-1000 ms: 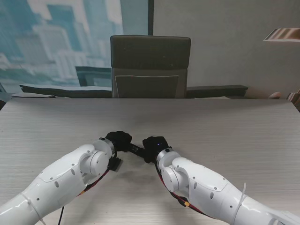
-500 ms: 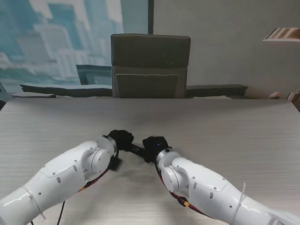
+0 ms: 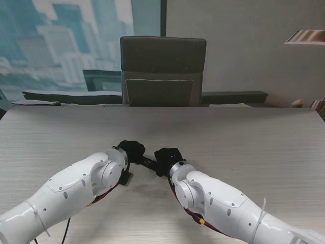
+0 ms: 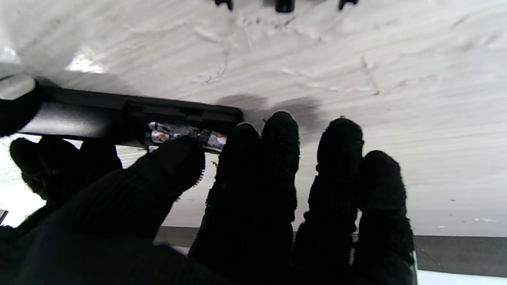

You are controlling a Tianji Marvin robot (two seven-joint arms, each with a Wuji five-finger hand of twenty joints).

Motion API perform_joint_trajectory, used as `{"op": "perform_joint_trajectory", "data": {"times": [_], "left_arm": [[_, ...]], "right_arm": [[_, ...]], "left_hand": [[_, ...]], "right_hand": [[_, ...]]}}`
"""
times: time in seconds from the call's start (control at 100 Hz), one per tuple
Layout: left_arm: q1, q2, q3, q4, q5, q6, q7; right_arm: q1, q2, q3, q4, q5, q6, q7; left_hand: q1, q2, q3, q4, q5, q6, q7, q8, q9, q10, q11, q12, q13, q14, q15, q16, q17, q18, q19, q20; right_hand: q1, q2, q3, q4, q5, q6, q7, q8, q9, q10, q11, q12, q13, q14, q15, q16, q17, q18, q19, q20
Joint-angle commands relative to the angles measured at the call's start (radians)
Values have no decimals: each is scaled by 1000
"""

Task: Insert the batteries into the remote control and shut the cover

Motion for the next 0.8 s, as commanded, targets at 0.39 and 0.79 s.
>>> {"op": "perform_joint_trajectory", "data": {"times": [0.39, 0.79], "left_arm": [[30, -10, 56, 52, -2, 11, -16], [170, -15, -171, -77, 12, 32, 62]], "right_arm": [[-39, 12, -6, 25, -3, 4, 38], [-37, 15, -7, 26, -5, -9, 40]], "left_hand": [[28, -150, 13, 38, 61, -156, 83, 41, 31, -128, 131, 57, 15, -16, 55, 25, -11, -35, 11, -20], [-94, -10, -129, -8, 36, -154, 24, 120, -16, -105, 78, 29, -20, -1, 3, 8, -50, -32, -14, -28]], "right_hand": [[81, 37, 76, 20, 177, -237, 63, 45, 13, -7, 30, 8, -11, 14, 20, -5, -9, 26, 39, 21], [81, 42, 75, 21, 169, -243, 61, 46, 1, -12, 26, 6, -29, 14, 10, -7, -25, 24, 30, 19]]}}
